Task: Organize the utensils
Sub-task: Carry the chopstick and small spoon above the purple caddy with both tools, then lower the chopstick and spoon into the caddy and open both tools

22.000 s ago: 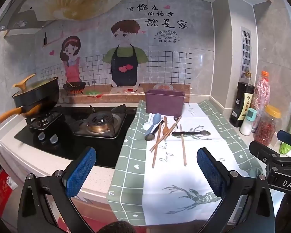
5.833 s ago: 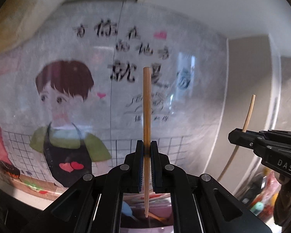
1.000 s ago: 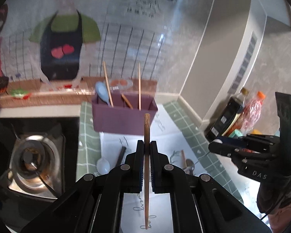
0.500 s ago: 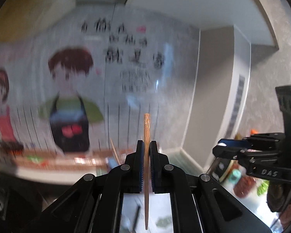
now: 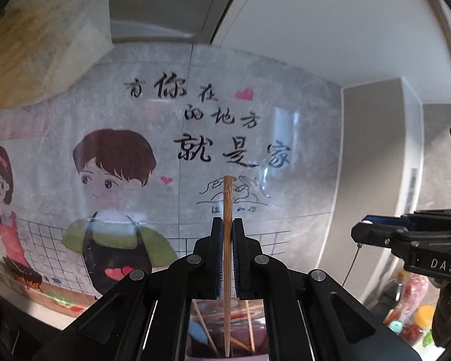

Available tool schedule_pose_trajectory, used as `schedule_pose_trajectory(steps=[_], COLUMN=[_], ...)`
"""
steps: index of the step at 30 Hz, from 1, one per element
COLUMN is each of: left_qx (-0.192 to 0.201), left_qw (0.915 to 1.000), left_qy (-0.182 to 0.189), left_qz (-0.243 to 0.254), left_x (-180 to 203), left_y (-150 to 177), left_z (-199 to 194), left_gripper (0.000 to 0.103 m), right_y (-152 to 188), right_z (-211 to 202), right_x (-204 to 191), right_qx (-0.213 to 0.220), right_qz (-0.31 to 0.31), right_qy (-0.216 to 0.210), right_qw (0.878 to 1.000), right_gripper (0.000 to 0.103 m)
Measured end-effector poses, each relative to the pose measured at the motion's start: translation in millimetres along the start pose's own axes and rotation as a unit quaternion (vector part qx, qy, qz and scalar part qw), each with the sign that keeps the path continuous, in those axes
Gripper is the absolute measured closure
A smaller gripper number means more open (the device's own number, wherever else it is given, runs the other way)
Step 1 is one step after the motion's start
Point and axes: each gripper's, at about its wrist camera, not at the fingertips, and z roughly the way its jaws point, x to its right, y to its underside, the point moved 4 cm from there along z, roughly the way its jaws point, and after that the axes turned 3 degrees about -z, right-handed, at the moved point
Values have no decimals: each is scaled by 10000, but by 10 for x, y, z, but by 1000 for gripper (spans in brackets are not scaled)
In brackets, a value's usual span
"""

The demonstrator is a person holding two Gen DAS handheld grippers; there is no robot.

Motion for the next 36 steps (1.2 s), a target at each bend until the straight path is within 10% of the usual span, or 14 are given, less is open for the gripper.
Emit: schedule_pose_trajectory(steps=[36], left_qx=[-1973], left_qw=[9780], left_qy=[-311], left_qz=[-599], left_x=[-614], left_y=[1855], left_z=[1781], left_gripper=[94], right_y=[1534], right_z=[2363], right_x=[24], right_qx=[-2295], right_qz=[410], right_qy=[-562], right_qw=[9708], right_gripper=[82])
